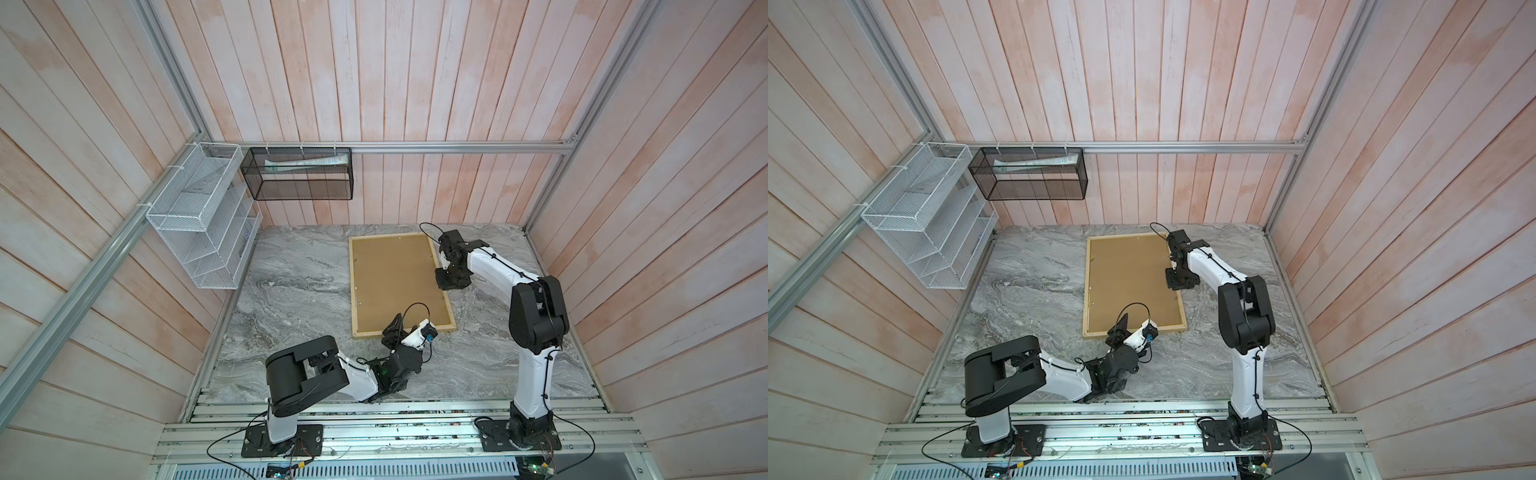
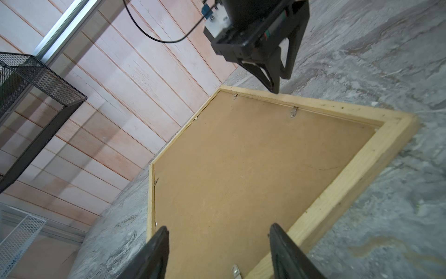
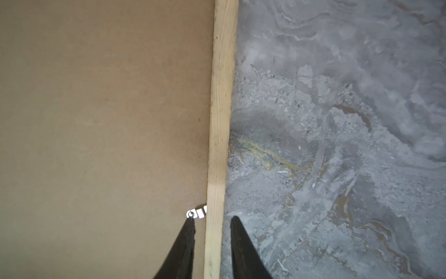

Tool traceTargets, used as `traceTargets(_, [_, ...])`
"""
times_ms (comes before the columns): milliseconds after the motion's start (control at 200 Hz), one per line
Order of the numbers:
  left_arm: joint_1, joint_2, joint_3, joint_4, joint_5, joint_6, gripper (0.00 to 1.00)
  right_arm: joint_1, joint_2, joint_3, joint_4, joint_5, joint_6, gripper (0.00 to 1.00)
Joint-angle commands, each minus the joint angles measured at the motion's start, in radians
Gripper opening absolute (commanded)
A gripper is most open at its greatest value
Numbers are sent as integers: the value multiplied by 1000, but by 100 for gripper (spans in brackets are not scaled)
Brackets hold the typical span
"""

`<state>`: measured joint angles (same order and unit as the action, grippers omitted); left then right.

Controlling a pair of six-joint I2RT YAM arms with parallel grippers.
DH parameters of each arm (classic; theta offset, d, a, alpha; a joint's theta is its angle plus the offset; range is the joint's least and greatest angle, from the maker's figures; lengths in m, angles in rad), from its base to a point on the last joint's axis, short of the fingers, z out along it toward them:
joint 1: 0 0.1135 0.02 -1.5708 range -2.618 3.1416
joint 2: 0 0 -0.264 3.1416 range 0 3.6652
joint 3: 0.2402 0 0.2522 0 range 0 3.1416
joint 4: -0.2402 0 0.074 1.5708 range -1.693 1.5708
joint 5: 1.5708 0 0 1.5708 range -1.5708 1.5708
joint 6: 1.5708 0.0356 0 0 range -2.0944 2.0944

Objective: Put the photo into the frame

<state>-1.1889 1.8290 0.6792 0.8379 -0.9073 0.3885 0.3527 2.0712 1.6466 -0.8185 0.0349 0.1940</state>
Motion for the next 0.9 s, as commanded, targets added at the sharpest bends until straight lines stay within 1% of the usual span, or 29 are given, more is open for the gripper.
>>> traceTargets(0, [6,-59,-21,-125,44,-129,69,-15,36,15,43,-17,5,29])
traceTargets(130, [6,-95,-32,-166,39,-149,70,-24,74,32,52,-34,-5,29])
traceTargets(290, [6,-101,-35,-187,27,-153,70,-27,111,52,54,-51,-14,29])
traceTargets(405, [6,-115,-44,-191,43,-165,71,-27,139,64,55,-52,-16,28])
traceTargets(550, [6,-125,-64,-182,83,-184,72,-26,185,89,35,-44,-26,18])
traceTargets(625, [6,-124,-67,-179,103,-192,73,-26,209,101,21,-49,-39,16])
traceTargets(710, [6,-123,-71,-178,127,-195,73,-27,212,108,5,-47,-47,3])
traceTargets(745, [7,-122,-76,-170,136,-194,73,-27,205,109,0,-46,-47,0])
traceTargets(895, [9,-102,-82,-144,164,-181,73,-27,116,122,-25,-26,-32,0])
